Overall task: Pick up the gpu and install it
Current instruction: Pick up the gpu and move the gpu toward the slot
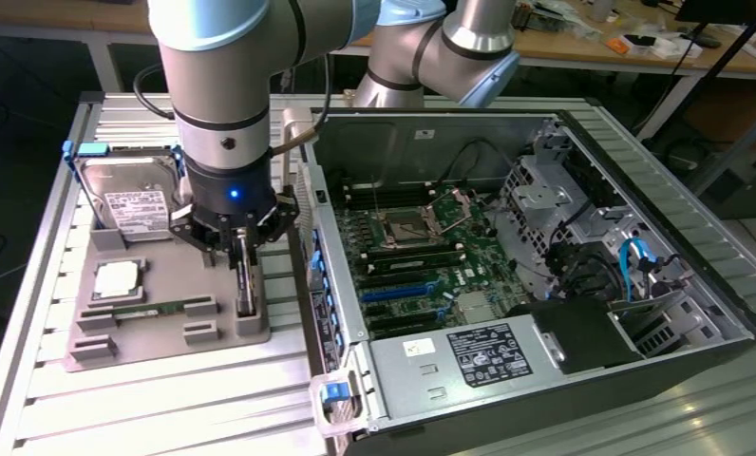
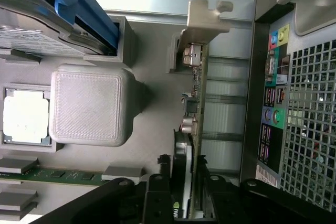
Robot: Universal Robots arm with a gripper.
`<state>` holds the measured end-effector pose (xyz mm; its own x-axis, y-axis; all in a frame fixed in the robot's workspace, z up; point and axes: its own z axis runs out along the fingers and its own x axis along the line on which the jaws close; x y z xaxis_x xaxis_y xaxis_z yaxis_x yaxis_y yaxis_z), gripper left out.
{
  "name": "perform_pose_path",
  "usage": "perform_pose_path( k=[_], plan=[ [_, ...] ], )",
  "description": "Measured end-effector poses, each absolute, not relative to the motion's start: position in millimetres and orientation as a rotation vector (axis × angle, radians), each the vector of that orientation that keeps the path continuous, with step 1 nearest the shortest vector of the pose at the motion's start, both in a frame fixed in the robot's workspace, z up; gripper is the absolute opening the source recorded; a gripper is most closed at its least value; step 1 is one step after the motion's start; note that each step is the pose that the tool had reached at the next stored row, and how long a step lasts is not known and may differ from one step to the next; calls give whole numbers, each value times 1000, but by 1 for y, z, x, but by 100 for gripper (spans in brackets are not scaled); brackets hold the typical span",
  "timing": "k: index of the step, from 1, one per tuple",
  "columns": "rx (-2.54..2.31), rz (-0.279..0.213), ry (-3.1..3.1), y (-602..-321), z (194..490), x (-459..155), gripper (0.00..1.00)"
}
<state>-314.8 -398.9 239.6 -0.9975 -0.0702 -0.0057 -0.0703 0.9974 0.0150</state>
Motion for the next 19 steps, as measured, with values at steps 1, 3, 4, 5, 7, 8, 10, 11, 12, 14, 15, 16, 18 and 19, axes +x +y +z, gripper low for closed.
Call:
perform_pose_path(
  k=[1, 3, 4, 5, 7, 8, 10, 11, 12, 14, 15, 16, 18, 19],
  plan=[
    [-110, 24, 3134, -399, 240, -315, 29],
    [-110, 24, 3134, -399, 240, -315, 28],
    [-110, 24, 3134, -399, 240, -315, 28],
    [-110, 24, 3134, -399, 240, -315, 28],
    [-110, 24, 3134, -399, 240, -315, 28],
    [-110, 24, 3134, -399, 240, -315, 28],
    [-110, 24, 3134, -399, 240, -315, 28],
    [-110, 24, 3134, -399, 240, -315, 28],
    [-110, 24, 3134, -399, 240, -315, 28],
    [-110, 24, 3134, -399, 240, -315, 28],
    [-110, 24, 3134, -399, 240, -315, 28],
    [-110, 24, 3134, -399, 240, -315, 28],
    [-110, 24, 3135, -399, 241, -315, 28],
    [-110, 24, 3134, -399, 242, -315, 28]
  ],
)
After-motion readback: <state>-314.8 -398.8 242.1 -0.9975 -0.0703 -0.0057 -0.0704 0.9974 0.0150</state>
